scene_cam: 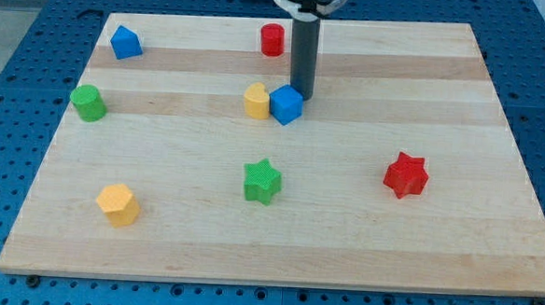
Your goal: Move the blue cube a bit up
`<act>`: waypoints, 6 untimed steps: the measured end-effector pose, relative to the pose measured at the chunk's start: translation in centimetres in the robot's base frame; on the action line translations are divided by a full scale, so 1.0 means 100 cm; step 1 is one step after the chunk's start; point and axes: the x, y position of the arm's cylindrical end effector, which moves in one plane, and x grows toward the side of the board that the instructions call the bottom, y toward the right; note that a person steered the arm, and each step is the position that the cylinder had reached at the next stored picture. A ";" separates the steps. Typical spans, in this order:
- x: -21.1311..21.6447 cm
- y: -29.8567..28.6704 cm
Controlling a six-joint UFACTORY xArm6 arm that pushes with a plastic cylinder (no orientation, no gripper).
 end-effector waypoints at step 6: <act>0.053 -0.032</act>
